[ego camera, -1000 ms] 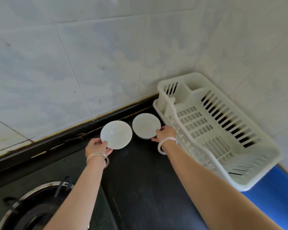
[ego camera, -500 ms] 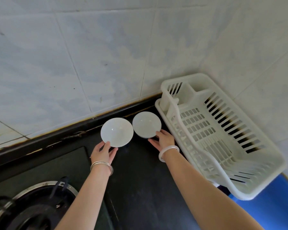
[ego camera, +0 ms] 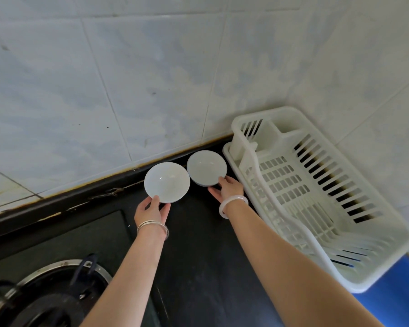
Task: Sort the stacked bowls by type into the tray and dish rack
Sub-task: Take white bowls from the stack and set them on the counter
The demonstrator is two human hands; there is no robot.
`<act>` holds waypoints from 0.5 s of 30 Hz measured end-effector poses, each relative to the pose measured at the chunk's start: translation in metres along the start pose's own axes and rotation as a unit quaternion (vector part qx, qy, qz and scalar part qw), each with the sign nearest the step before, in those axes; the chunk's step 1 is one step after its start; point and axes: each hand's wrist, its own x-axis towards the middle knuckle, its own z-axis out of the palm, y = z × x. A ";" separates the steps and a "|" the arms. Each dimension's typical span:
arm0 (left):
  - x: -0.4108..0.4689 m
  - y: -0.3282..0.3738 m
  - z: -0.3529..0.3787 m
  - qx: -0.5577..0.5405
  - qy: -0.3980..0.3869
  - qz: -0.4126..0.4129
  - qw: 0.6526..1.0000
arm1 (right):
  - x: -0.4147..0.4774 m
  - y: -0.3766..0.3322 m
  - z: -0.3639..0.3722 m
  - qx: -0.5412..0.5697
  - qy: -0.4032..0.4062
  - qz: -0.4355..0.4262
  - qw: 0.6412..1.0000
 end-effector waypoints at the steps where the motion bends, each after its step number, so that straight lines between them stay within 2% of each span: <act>1: 0.000 0.000 0.000 -0.001 0.000 0.001 1.000 | 0.000 0.000 0.002 0.001 0.000 0.000 1.000; 10: 0.001 -0.003 -0.002 0.027 -0.004 0.029 0.999 | -0.008 -0.004 0.001 0.004 -0.027 0.019 0.999; 15: -0.005 -0.004 -0.005 0.086 -0.037 0.065 0.993 | -0.024 -0.012 -0.010 -0.054 -0.071 0.023 0.996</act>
